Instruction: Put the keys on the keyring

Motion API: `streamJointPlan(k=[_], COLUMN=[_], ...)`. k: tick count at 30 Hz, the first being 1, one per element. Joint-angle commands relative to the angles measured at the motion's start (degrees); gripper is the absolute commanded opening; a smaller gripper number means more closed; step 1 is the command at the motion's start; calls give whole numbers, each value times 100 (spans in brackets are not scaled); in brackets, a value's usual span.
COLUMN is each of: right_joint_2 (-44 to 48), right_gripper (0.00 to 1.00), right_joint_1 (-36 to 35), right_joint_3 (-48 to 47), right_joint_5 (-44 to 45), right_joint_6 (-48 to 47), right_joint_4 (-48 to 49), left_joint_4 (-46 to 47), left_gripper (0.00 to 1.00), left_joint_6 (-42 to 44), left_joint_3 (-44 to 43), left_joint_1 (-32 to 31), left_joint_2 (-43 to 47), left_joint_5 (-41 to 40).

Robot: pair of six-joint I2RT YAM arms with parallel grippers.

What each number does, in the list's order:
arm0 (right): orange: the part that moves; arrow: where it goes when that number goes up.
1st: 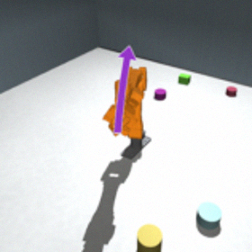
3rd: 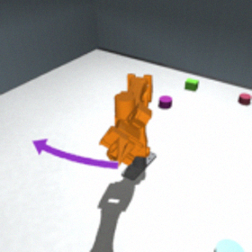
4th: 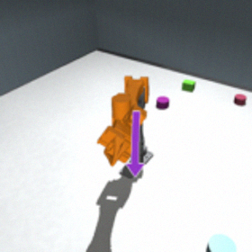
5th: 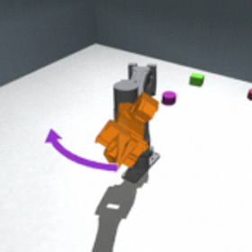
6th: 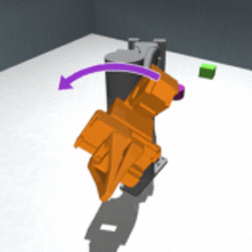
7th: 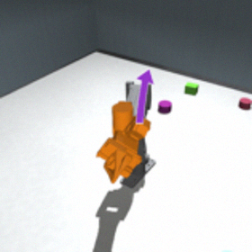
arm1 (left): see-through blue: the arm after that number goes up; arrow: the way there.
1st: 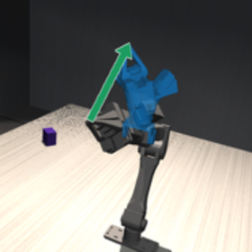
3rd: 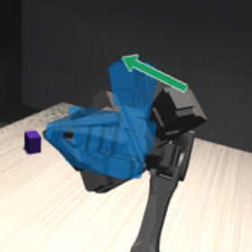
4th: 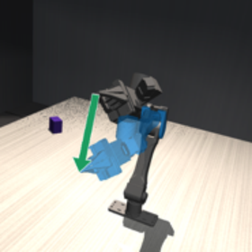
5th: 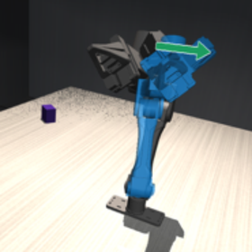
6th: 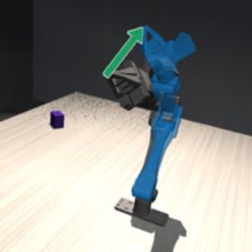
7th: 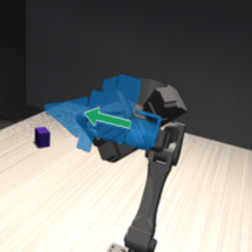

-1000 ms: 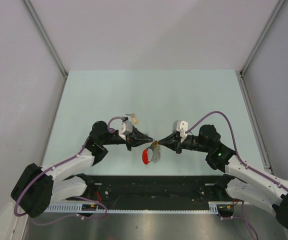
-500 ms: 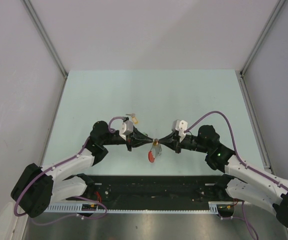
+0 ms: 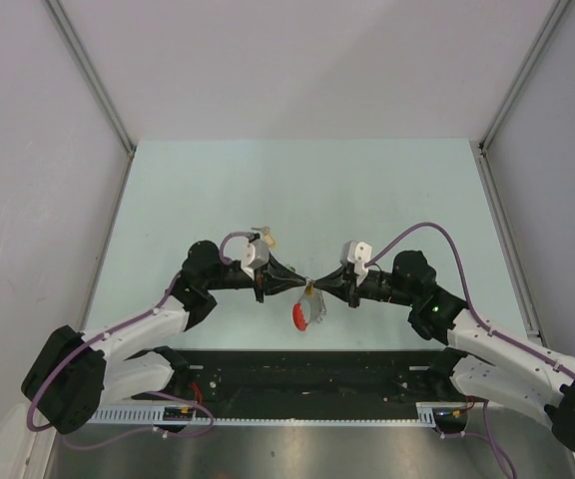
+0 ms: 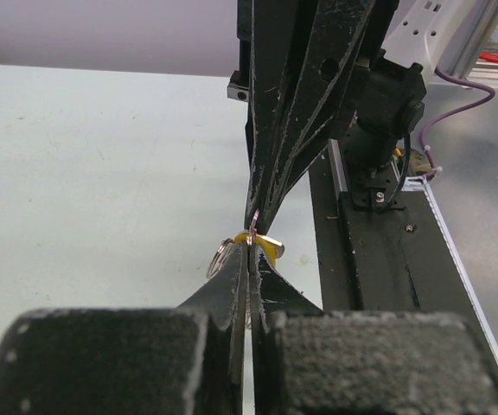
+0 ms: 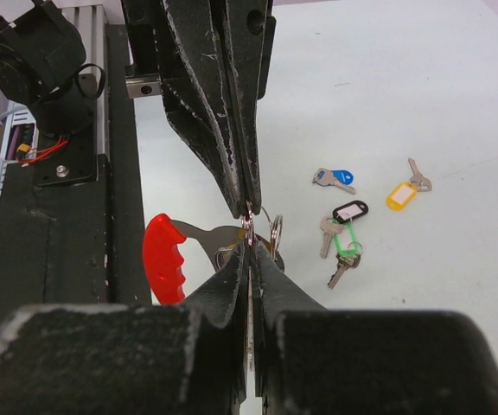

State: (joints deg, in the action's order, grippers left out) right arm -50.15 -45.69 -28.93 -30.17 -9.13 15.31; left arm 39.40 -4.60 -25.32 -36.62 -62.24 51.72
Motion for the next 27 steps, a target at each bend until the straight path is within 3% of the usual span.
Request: streamJointPlan(k=[1, 12, 27], right_joint_2=[137, 251, -47], right_gripper=[0, 0, 0], right_joint_1=[-98, -326, -959], right_joint_3=[-60, -60, -289], right_joint_5=[46, 582, 1154], right_joint_6=[-230, -617, -1118], right_joint_4=[271, 16, -335], left_joint_4=[-326, -987, 911], left_gripper=[0, 0, 0], left_joint_6=[-207, -1051, -2308], left_joint_3=[-394, -404, 510], left_joint_1=[-82, -82, -539], left_joint_2=[-25, 501, 643], left_joint_5=[-311, -1410, -2473])
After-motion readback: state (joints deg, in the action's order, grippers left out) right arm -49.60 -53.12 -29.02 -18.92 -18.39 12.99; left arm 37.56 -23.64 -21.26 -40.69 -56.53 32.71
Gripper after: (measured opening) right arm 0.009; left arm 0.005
